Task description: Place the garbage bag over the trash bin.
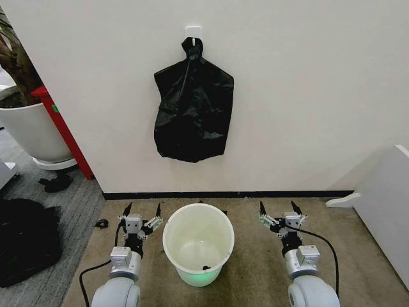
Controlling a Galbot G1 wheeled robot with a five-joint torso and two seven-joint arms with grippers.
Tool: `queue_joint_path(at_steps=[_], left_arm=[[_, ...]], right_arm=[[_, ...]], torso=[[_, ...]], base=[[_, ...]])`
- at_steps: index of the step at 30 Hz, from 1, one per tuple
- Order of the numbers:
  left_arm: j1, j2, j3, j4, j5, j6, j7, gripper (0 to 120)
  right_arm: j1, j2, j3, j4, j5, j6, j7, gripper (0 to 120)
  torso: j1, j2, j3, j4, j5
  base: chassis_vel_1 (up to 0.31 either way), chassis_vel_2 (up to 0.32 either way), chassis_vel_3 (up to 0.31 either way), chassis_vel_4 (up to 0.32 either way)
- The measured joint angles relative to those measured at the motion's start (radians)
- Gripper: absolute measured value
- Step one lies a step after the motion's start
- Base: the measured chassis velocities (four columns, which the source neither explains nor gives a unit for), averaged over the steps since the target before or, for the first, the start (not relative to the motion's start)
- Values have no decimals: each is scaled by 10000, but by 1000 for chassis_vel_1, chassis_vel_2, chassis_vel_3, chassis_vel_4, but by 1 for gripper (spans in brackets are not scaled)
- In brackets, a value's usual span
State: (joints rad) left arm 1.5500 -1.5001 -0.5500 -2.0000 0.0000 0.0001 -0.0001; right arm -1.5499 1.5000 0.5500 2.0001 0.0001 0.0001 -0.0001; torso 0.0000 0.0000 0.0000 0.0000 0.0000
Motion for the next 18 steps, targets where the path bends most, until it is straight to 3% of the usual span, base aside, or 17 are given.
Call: queue_joint_path(at_steps=[18], left_arm=[[0,0,0,0,0,0,0,100]], right_arm=[[0,0,-1,0,0,0,0,100]], torso=[[0,0,0,0,0]], base=[[0,0,0,0]])
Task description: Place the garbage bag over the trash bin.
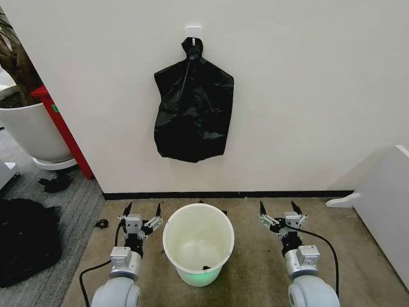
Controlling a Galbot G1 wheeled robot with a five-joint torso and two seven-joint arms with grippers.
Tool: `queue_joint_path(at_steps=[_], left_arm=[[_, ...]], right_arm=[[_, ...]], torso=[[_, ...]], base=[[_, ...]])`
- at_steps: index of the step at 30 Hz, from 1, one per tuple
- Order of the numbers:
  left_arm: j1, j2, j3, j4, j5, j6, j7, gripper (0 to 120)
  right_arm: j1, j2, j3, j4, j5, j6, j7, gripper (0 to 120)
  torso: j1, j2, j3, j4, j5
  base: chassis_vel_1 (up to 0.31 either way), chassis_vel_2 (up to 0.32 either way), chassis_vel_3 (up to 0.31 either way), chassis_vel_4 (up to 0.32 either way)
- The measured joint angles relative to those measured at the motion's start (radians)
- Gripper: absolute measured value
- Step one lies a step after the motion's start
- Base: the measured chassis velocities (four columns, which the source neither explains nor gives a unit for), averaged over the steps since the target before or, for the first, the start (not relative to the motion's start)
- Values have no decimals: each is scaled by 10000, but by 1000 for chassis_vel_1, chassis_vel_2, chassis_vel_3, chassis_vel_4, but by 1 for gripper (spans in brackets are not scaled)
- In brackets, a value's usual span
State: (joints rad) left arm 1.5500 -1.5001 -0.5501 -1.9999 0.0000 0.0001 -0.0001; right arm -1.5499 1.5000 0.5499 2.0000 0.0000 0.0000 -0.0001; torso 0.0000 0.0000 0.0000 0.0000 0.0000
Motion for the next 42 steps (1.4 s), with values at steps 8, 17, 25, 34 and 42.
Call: queue_joint_path(at_steps=[8,17,25,34,42], left_arm=[[0,0,0,0,0,0,0,100],[0,0,0,0,0,-1,0,100],[0,0,0,0,0,0,0,100],[948,246,-127,-1131,-221,6,-332,100],[2124,551,-275,-2457,-506,18,-702,100]], right_arm=[[0,0,0,0,1,0,0,100],[0,0,1,0,0,0,0,100],[0,0,0,0,0,0,0,100],[-1218,345,279,1445,586,374,-164,100],[-3211,921,755,3831,1583,1023,-454,100]], torso=[[0,0,0,0,0],[0,0,0,0,0],[0,0,0,0,0],[0,0,-1,0,-1],[-1,0,-2,-2,-16]], base=[[0,0,0,0],[0,0,0,0],[0,0,0,0],[0,0,0,0],[0,0,0,0]])
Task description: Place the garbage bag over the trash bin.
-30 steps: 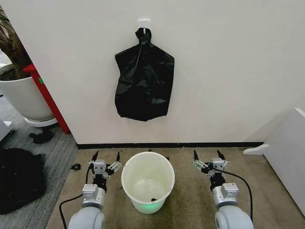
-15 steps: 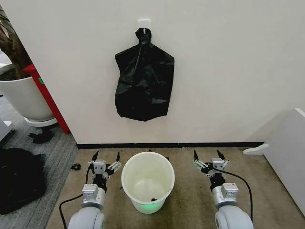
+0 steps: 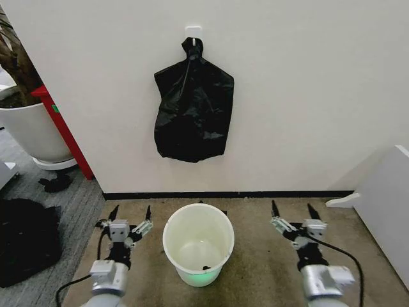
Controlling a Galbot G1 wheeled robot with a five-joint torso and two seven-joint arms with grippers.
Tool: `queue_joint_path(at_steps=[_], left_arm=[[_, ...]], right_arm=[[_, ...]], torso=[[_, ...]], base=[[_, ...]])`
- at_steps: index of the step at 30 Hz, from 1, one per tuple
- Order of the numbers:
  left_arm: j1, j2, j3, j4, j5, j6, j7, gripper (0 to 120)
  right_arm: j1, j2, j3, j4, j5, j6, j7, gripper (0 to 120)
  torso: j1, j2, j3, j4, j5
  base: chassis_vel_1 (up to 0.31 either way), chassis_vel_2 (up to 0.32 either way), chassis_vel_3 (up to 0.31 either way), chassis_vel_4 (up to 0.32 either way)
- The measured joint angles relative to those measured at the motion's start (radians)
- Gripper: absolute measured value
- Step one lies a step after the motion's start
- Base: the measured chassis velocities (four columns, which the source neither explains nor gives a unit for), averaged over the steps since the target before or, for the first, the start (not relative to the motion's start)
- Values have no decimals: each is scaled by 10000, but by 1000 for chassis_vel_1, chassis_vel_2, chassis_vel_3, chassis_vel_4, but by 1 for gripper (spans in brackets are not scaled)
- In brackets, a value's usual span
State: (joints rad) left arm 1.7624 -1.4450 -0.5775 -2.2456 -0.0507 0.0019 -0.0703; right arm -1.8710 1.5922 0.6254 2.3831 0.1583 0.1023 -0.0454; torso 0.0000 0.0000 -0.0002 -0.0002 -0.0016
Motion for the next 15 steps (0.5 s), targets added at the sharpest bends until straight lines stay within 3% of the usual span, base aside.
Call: queue_joint_path(at_steps=[2,11,15], left_arm=[[183,62,-32,-196,-48,0,-55,100],[1781,556,-267,-1803,-489,7,-483,100],[2424,756,-357,-2431,-671,12,-654,100]], right_arm=[[-273,83,60,331,143,90,-40,100],[-613,159,142,729,323,203,-107,100],[-435,-51,213,428,749,-197,-683,100]], torso=[[0,0,0,-1,19],[0,1,1,2,17],[0,1,1,-2,14]], base=[[0,0,0,0],[0,0,0,0],[0,0,0,0]])
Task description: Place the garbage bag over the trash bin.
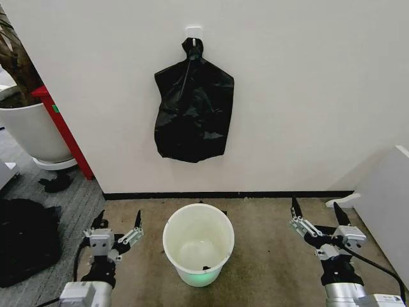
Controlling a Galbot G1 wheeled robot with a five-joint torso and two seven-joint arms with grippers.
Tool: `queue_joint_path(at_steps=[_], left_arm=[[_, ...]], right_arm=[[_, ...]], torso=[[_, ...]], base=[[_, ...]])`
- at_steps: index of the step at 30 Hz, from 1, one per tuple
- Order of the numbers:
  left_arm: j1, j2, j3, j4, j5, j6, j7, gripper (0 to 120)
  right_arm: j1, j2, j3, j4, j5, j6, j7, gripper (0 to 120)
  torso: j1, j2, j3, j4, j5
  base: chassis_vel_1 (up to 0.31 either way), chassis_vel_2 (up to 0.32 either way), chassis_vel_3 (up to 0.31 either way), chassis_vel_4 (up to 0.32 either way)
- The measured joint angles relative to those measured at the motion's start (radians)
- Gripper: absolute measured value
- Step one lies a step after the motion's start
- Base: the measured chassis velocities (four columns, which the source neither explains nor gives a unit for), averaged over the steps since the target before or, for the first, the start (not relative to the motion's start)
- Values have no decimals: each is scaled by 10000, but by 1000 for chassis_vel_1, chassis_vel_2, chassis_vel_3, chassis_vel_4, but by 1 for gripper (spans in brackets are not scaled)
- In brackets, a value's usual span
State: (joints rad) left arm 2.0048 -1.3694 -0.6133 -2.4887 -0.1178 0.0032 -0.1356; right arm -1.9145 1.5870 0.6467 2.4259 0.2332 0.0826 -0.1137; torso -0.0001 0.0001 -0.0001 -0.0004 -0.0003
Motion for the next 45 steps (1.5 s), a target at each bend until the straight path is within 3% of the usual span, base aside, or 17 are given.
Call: queue_joint_path(at_steps=[5,14,18,21,45], left_arm=[[829,252,-116,-203,-219,12,-223,100],[906,333,-222,-189,-385,13,-231,100],[875,937,-1222,-166,-1745,-123,90,100],[860,1042,-1408,-152,-2016,-161,168,100],[867,997,-1416,-117,-2155,-439,409,100]], right_arm=[[535,-503,22,-683,342,-546,-396,100],[757,-671,52,-528,677,-924,-106,100],[768,-667,4,-498,693,-905,-78,100],[806,-659,-36,-503,830,-883,-63,100],[831,-644,-98,-522,1132,-908,-249,100]], torso=[[0,-1,2,7,6],[0,-1,1,5,3],[0,-1,1,2,2],[0,-1,1,2,1],[0,-2,1,4,3]], base=[[0,0,0,0],[0,0,0,0],[0,0,0,0],[0,0,0,0],[0,0,0,0]])
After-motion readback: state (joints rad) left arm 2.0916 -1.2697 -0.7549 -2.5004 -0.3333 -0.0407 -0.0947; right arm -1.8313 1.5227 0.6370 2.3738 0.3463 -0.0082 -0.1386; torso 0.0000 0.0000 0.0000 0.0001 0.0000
